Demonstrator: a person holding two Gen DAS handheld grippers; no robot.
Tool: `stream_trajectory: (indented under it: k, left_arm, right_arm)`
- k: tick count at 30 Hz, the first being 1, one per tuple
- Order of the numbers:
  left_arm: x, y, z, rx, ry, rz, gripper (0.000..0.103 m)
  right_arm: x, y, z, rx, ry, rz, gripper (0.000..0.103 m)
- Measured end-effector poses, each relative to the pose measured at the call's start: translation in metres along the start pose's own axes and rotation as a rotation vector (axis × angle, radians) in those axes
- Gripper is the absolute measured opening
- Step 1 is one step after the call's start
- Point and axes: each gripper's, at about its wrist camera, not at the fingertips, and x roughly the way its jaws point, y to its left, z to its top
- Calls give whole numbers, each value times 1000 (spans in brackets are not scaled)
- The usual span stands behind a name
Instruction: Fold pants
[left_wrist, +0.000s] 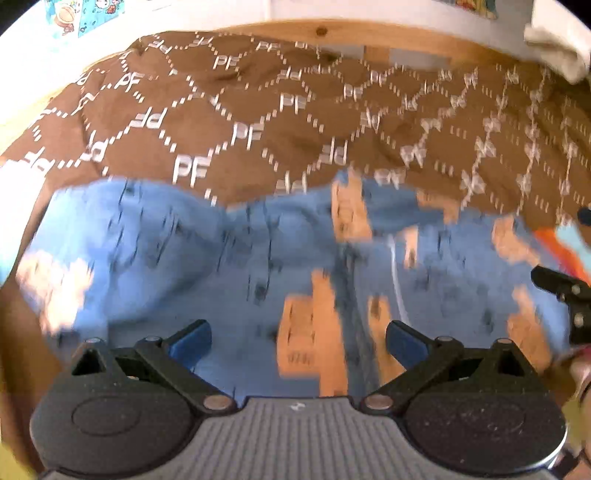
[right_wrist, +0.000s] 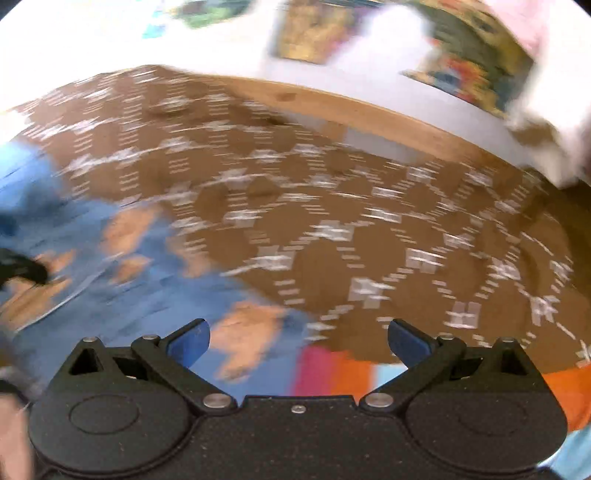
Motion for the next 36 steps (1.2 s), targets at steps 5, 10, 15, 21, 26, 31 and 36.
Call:
stream_trajectory:
  k: [5,10,15,21,26,31,36]
  left_arm:
    - [-1,-9,-18,56,-54,55,103]
    - [-17,11,-15,-37,-57,-5,103]
    - [-61,51,-33,-120,-172,-19,103]
    - [-75,97,-35,-237,-222,98,97]
    - [-69,121,-21,-280,-277,56,89]
    - [-61,127,-11,-328,-277,44,86]
    - [-58,133,-12,-368,-274,18,81]
  right_arm:
    - [4,32,-16,-162,-11,-34,102]
    - [-10,14,-11,-76,-106,21,102]
    - [-21,16,-8,-120,-192,156,102]
    - [-9,39,15,-209,-199,261,102]
    - [9,60,39,-314,-180,410,101]
    - [28,73,55,-418,-91,651,100]
    - [54,85,58,-407,1,714,95]
